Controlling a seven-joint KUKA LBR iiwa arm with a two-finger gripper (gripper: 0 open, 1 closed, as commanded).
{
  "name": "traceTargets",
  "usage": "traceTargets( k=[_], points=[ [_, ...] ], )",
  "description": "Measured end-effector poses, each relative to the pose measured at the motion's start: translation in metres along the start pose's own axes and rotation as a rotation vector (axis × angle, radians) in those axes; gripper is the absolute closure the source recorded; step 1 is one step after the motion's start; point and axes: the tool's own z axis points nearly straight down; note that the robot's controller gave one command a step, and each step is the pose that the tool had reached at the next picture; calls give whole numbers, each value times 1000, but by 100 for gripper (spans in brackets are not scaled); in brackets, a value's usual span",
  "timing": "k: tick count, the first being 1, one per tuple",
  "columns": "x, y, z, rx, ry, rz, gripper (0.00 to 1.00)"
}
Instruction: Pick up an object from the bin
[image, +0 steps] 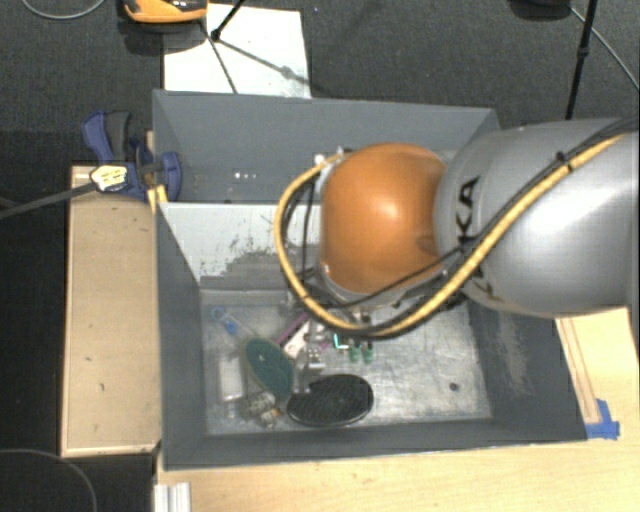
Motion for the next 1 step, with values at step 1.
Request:
traceTargets(
  k=[1],
  points=[
    [-39,-50,133,0,-7,-254,0]
  ],
)
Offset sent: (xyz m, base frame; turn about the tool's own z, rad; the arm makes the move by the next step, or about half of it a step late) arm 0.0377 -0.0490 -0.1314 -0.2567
